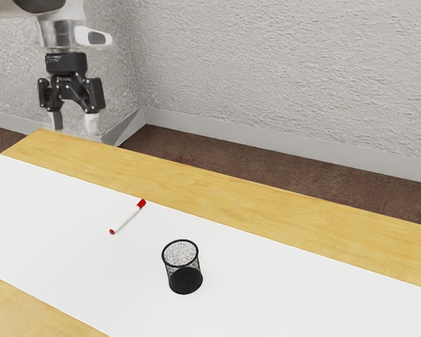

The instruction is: Put the marker into the pen holder.

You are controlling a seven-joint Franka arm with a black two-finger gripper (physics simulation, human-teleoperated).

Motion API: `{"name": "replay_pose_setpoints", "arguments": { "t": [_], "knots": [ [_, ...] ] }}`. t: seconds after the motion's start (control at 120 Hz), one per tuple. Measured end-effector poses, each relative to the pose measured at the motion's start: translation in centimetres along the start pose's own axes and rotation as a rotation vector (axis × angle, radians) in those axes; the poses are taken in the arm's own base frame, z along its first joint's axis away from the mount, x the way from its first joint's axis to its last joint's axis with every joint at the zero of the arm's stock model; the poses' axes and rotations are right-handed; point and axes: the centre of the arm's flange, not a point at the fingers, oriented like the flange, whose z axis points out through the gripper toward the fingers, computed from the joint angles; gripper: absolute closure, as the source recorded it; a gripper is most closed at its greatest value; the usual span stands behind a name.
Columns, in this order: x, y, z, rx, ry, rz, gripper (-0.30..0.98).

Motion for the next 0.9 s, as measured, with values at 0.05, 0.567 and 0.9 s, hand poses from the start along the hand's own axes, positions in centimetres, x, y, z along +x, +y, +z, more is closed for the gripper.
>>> {"name": "replay_pose_setpoints", "arguments": {
  "t": [0.05, 0.567, 0.9],
  "knots": [
    [0.7, -1.2, -0.7, 0.0, 0.074, -0.017, 0.0],
    [25.0, -11.4, 21.7, 0.059, 0.115, -0.118, 0.0],
    [27.3, -12.7, 25.8, 0.072, 0.183, -0.026, 0.0]
  ]
}}
